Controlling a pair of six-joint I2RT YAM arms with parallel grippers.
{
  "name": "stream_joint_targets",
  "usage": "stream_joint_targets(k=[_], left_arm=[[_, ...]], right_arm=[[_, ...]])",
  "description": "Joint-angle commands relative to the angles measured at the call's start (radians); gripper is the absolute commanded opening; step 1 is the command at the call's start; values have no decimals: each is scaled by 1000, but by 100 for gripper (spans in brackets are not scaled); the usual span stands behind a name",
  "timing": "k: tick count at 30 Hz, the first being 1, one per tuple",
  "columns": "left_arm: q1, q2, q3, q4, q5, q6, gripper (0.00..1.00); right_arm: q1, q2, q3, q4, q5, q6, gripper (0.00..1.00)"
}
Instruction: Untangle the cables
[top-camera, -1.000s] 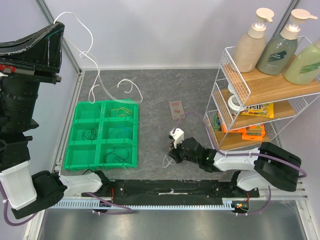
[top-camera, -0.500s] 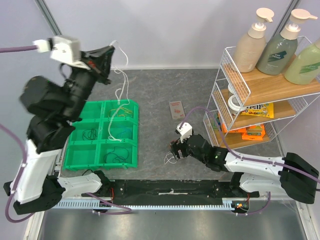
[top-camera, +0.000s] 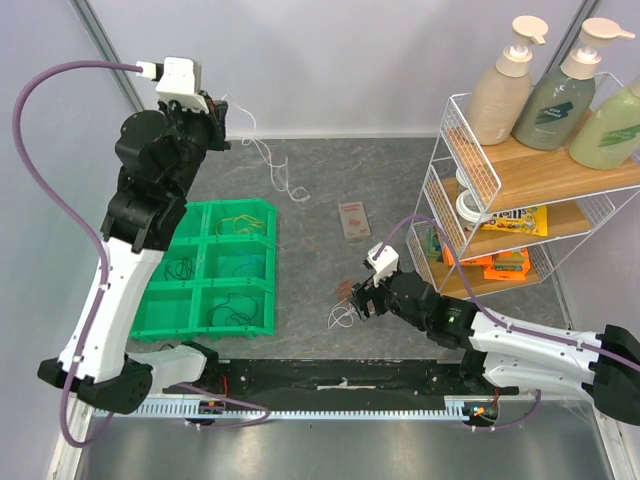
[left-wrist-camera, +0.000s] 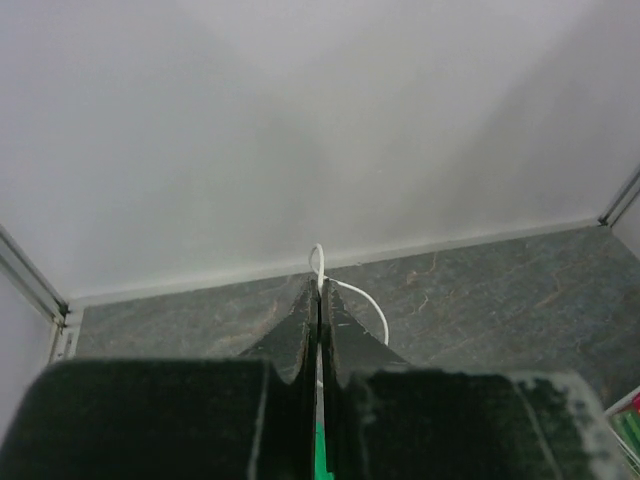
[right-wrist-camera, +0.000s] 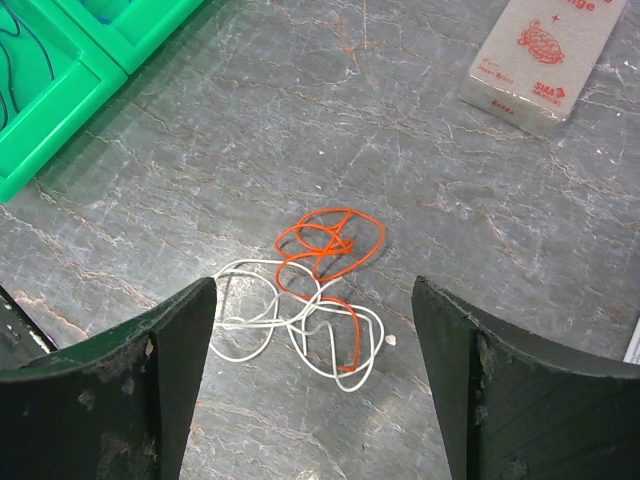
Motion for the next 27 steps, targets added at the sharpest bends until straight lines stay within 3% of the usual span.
stream_joint_targets(k=[1,7,16,27], left_arm=[[131,42,-38,42,196,-143,2],[293,49,-113,62,308,-247,2],[383,20,-221,108,363,-310,2],[391,39,49,116,492,-335,2]], right_arm=[[-4,-25,-10,-7,33,-10,87],[-4,-22,-13,-4,32,-10,87],[-5,-21,-19,7,21,-8,87],[-5,-15,-25,19,17,-4,87]])
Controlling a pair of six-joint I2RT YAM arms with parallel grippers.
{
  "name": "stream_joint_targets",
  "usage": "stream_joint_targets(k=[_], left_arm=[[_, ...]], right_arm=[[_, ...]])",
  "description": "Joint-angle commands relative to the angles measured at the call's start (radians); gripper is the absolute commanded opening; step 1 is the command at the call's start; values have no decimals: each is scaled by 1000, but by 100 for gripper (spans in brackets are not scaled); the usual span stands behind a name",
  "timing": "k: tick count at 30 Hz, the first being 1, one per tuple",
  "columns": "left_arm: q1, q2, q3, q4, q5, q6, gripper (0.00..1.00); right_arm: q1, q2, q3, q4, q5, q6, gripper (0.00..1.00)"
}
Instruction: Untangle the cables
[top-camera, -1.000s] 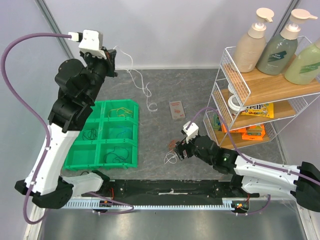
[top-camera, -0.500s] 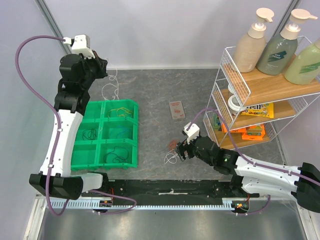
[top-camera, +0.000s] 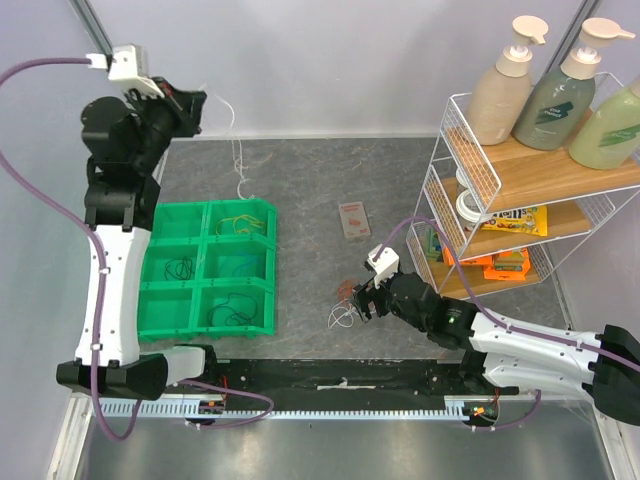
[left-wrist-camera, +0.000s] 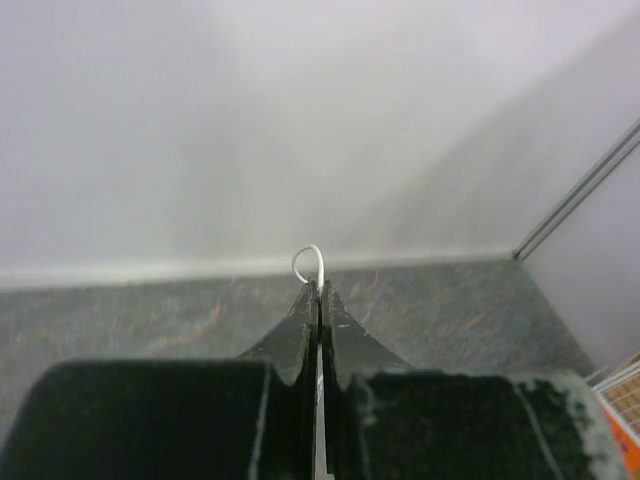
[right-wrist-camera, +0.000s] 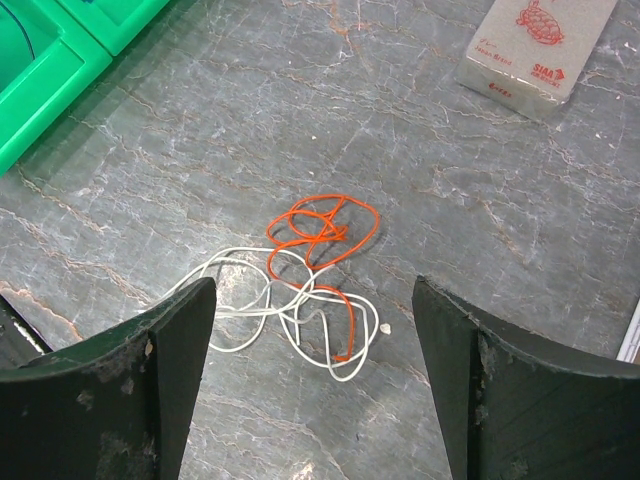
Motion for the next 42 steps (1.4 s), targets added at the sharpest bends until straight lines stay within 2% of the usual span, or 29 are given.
stream_joint_targets(k=[1,5,16,23,35,42], left_arm=[[3,-15,129,62,67,-39,2],[3,-17,146,50,80,-41,2],[5,-43,-17,76,46,-24,2],[14,-28,-57,88,50,-32,2],[16,-32,66,51,60,-22,2],[16,-25,69,62,78,-38,2]], right_arm=[[-4,-12,-13,35,7,-1,87],[-4,-18,-16,36,4,-1,87],[-4,-34,-27,40,-1,5,87],[-5,-43,-31,35,3,6,87],[-4,-12,-19,47,2,0,88],[-5,-11,-22,49,4,0,87]])
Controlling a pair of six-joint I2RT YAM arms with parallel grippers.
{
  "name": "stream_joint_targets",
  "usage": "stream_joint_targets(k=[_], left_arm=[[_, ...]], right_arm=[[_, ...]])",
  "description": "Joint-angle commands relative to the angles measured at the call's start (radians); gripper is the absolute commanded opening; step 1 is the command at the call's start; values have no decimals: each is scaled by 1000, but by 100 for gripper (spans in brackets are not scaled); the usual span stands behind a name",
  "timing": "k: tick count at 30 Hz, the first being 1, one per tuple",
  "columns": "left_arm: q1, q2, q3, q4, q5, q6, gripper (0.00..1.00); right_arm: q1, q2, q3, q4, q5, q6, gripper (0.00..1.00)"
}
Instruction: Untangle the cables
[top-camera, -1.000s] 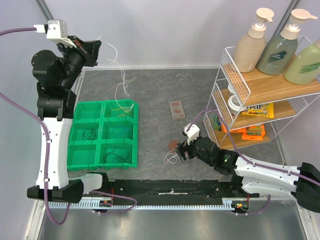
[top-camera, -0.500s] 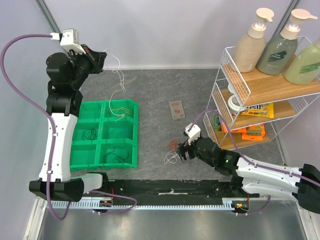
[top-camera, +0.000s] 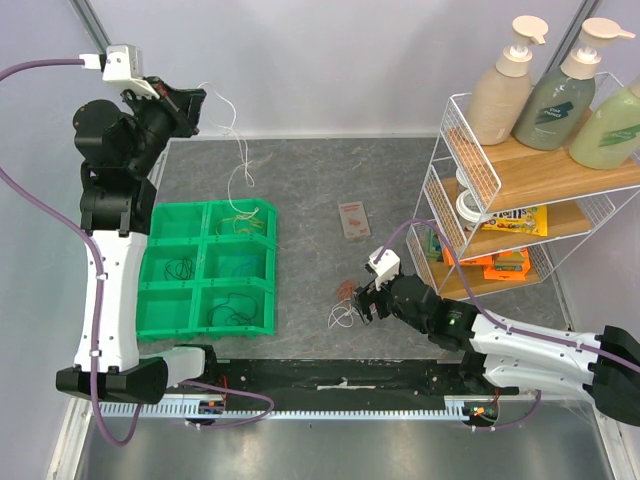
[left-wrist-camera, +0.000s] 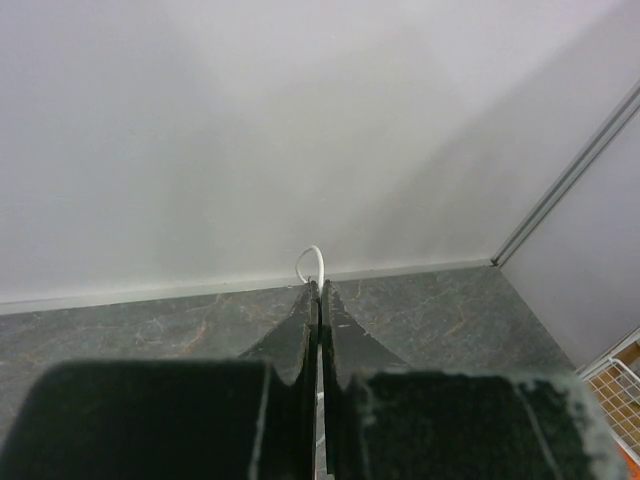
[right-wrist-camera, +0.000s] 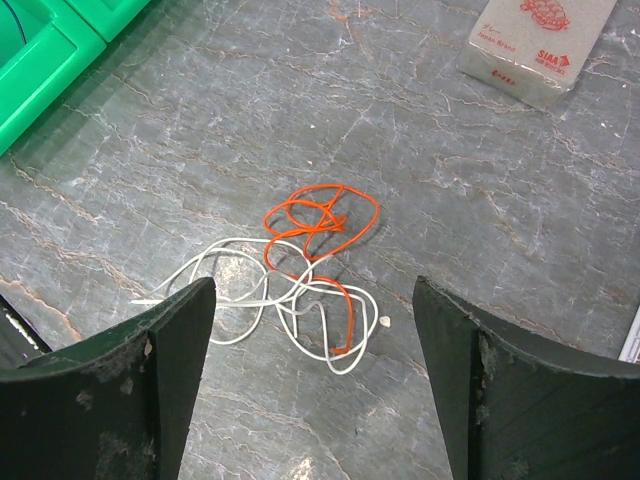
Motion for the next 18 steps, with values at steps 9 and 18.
stream_joint_targets(k=[9,18], left_arm=[[13,7,-95,47,-25,19,2],[24,-55,-305,65,-106,16,2]], right_arm=[[-5,-5,-4,40,6,3,88],[-5,1,-12,50,4,6,88]])
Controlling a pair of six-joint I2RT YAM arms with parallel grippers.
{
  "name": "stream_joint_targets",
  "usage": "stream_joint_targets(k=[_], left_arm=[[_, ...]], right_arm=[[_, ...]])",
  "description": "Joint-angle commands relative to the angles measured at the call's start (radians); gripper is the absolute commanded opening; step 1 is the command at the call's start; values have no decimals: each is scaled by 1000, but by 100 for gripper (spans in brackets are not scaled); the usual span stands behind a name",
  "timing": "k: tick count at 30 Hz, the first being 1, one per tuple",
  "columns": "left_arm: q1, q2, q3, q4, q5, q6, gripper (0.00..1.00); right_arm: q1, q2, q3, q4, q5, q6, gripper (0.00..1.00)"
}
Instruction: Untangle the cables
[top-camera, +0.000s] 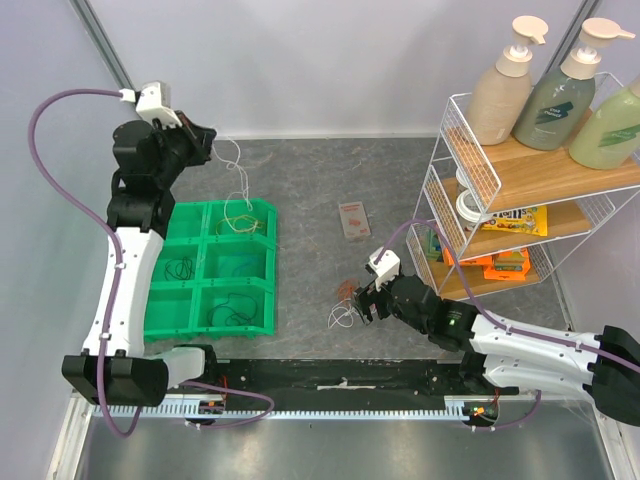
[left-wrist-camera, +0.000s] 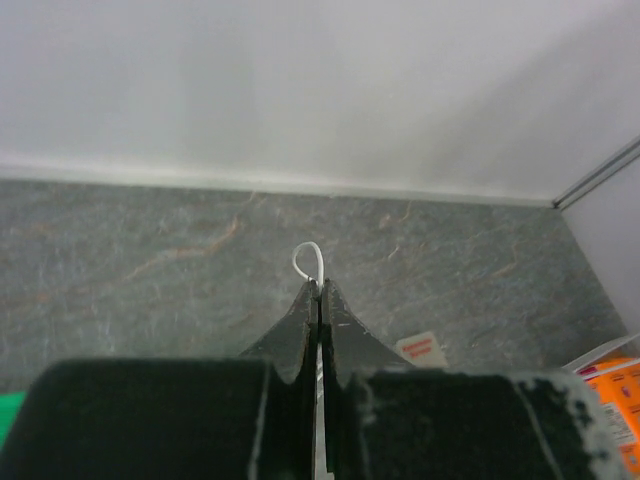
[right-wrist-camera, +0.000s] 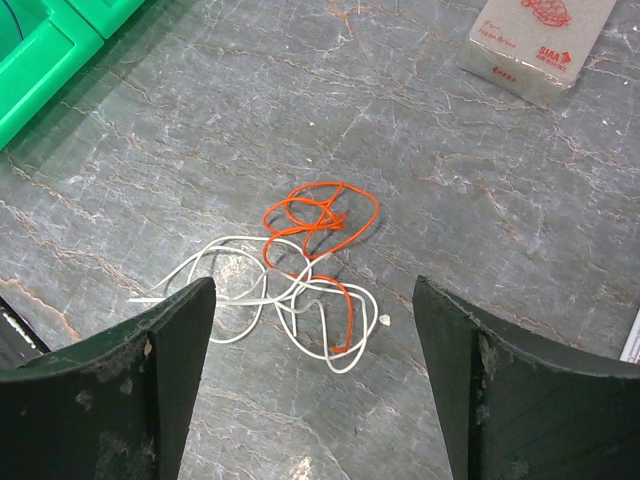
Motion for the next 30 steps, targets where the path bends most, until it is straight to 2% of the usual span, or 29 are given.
stream_joint_targets(k=[1,5,10,16,22,27,30], left_arm=[[7,-44,-91,40,-79,10,2],[10,-15,-197,31,-217,-63,2],[8,105,-226,-99,-332,-209,2],[8,146,-388,-11,-351,-317,2],[8,234,-408,-29,-329,-399,2],[22,320,-340,-58,-276,-429,2],[51,329,-314,-92,-256,-448,29]], right_arm=[[-5,4,-4,45,1,5,88],[-5,10,-7,55,-2,8,88],[-5,-1,-10,48,-2,10,88],[-5,-19,-18,42,0,19,88],[-5,-14,-21,37,-5,24,88],[-5,7,-13,35,-19,24,87],[-5,2,-12,22,-12,25,87]])
